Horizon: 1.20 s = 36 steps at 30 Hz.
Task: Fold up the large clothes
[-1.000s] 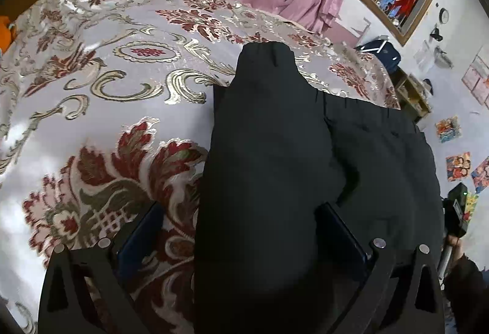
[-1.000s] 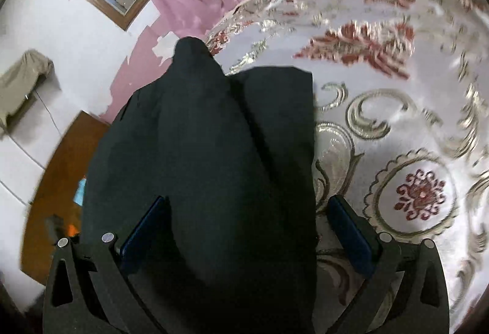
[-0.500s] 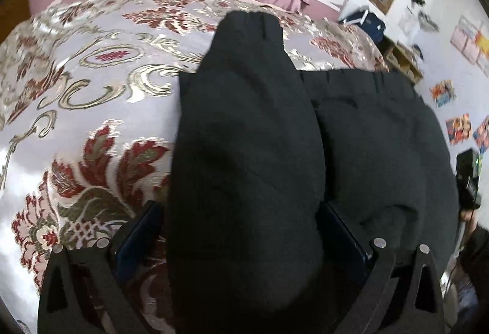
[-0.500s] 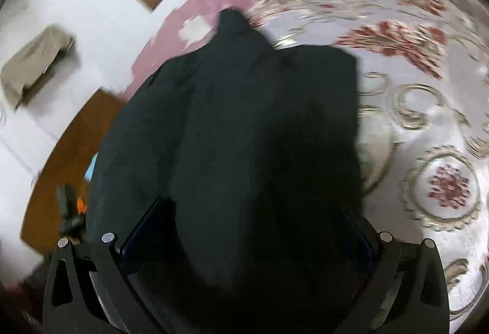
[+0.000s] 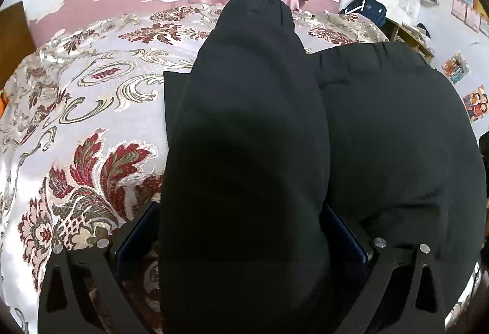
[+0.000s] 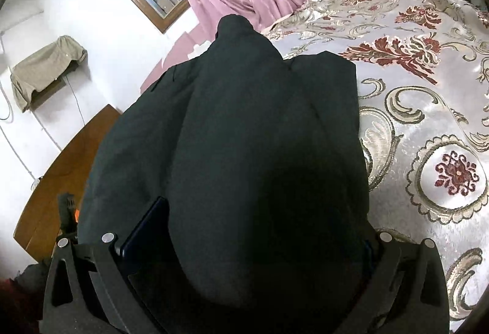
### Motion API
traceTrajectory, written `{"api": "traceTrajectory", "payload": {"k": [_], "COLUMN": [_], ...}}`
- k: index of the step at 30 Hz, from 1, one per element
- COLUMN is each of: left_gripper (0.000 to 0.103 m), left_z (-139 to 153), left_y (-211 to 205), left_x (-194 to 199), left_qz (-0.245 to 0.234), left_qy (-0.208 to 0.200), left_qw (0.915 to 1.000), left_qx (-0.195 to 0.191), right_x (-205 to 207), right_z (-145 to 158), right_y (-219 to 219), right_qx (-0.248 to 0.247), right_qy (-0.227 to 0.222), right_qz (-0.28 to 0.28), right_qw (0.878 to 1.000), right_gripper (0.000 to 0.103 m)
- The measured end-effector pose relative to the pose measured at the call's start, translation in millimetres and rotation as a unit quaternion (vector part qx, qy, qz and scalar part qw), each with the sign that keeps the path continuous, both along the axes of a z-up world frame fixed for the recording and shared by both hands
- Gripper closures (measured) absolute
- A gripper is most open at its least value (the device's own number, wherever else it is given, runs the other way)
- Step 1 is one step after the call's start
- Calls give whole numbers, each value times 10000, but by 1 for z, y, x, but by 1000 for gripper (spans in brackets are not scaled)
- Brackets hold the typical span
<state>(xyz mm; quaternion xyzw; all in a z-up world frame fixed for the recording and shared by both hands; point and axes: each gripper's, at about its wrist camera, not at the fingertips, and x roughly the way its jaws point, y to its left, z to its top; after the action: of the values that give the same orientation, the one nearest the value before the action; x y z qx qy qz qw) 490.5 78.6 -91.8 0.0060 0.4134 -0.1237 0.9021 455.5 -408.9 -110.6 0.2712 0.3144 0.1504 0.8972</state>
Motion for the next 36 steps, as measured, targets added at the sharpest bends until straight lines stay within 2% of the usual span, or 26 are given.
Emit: {"api": "traceTrajectory", "payload": {"k": [11,15,19,20,23,26,28,30,34,35,36], "left_gripper": [0,0,0,5,34,47,60,72,80,82,83], "left_z": [-1,0,3,5,11,13,17,22,36,40,44], "left_y": [0,0,1,2,-1,-4,-10,-18,-50,-52,-53], "left_x": [0,3,10,11,9,5,-1,-8,-29,-33,-36], "left_qz": [-59,-153,-307,-323,-421,-119,35,125,42,55,81], "left_qy": [-15,150,414,510,725,793,740,586,201,174,172], "left_qw": [10000,9998,9986,9981,9961,9964,9970,9982,9956,9954,9957], "left_qx": [-53,-38,-77,-93,-264,-267,-208,45,909,944,909], "right_x": [0,2,11,13,18,16,10,3,-16,-21,-26], "right_z": [-2,-3,2,5,13,20,22,25,41,47,53], "right_y": [0,-1,1,2,6,11,13,20,29,31,34], "right_qx": [28,42,-5,-14,-129,-301,-254,-378,-711,-767,-862], "right_qy": [24,91,413,555,899,1109,1254,1355,1304,1315,1346], "right_qz": [54,105,177,195,183,47,-141,-249,-282,-256,-218], "right_qw": [10000,9999,9990,9983,9957,9934,9917,9897,9885,9880,9869], "right_gripper": [1,1,1,1,2,12,15,18,55,62,66]}}
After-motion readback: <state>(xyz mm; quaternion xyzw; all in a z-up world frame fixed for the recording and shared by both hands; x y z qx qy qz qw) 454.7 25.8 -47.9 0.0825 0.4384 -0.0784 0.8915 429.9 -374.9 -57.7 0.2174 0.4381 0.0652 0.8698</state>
